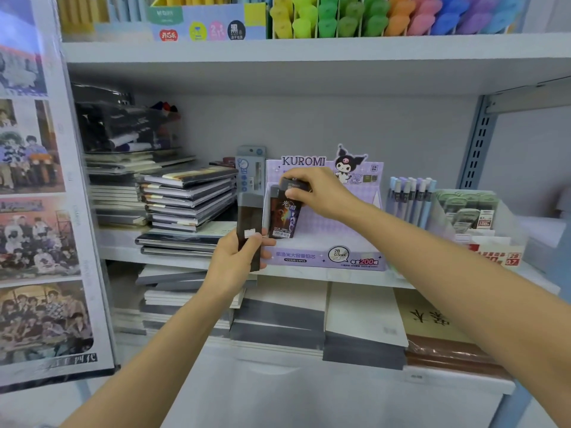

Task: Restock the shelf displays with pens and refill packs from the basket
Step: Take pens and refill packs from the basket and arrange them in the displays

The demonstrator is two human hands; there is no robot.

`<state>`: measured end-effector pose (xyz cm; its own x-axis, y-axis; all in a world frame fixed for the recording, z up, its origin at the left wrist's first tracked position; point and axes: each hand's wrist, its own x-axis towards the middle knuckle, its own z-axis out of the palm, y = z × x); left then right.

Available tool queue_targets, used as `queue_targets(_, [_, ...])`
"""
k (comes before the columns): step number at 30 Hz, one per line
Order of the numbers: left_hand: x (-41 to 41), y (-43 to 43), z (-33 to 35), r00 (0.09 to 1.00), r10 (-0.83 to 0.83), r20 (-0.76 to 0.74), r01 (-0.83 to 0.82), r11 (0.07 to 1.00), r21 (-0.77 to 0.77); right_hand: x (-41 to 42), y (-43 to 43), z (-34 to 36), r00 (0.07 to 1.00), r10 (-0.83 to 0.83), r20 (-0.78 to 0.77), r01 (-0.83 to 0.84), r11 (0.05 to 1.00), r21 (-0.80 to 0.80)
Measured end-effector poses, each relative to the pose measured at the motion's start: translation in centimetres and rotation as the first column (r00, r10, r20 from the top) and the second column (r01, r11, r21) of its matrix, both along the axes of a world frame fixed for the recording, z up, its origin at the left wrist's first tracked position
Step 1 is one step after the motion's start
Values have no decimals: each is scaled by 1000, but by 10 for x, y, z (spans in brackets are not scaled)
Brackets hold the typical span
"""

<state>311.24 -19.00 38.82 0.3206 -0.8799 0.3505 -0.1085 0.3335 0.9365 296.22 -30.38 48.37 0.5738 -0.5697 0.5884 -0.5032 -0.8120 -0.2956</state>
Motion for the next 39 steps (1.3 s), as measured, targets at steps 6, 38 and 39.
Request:
queue_targets(6, [3, 0, 0, 999, -32, 18, 32, 999, 11, 7, 4, 1, 999, 43, 17, -41, 995, -88])
queue_targets(38, [-26, 15, 22, 905, -69, 420, 90, 995, -31, -24, 42, -8, 930, 146, 338, -278, 880, 384])
queue_targets(39, [-25, 14, 21, 892, -53, 449, 81, 996, -43, -27, 40, -8, 936, 153, 316, -268, 892, 363])
